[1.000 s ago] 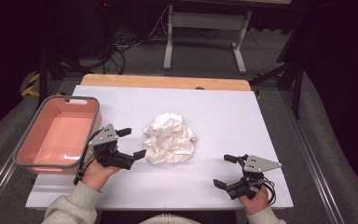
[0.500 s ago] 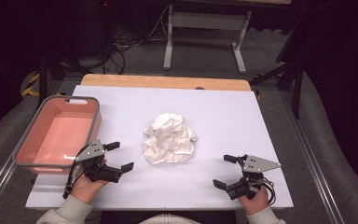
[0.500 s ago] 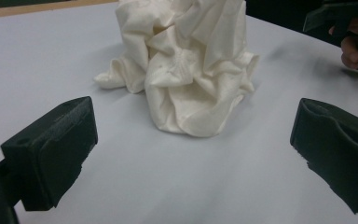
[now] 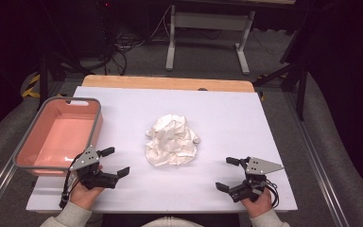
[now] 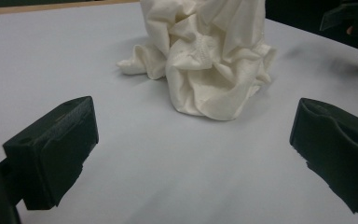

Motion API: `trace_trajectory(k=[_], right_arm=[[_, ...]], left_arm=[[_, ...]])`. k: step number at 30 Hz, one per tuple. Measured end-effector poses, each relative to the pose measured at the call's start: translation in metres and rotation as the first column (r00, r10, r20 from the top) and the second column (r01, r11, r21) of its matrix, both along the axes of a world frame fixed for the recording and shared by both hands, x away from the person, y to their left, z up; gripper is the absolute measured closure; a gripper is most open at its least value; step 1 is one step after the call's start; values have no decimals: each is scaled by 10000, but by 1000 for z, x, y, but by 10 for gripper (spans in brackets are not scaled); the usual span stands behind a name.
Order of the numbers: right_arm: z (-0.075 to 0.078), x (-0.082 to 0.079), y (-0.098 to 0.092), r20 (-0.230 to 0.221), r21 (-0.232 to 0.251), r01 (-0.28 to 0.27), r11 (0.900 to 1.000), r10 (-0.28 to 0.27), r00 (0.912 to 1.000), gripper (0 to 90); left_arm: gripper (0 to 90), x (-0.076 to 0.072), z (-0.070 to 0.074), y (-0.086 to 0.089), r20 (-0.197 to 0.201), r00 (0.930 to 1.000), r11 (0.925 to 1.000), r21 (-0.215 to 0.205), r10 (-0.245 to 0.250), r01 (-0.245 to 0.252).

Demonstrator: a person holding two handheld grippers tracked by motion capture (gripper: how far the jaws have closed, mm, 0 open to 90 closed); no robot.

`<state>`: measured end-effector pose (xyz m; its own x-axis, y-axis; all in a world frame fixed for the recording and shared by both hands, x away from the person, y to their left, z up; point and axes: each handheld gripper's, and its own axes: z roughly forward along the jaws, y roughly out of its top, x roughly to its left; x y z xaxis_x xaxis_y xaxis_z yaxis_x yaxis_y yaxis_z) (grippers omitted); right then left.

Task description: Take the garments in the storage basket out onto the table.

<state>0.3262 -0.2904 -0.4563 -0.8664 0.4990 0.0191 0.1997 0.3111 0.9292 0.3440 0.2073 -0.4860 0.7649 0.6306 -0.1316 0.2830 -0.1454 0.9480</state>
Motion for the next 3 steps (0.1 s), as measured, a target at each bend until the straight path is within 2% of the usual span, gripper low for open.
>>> trace_trajectory(k=[3], right_arm=[[0, 1, 0, -22, -1, 3, 10000, -3, 10000, 10]], left_arm=[[16, 1, 0, 0, 50, 10000, 9999, 119, 79, -80]])
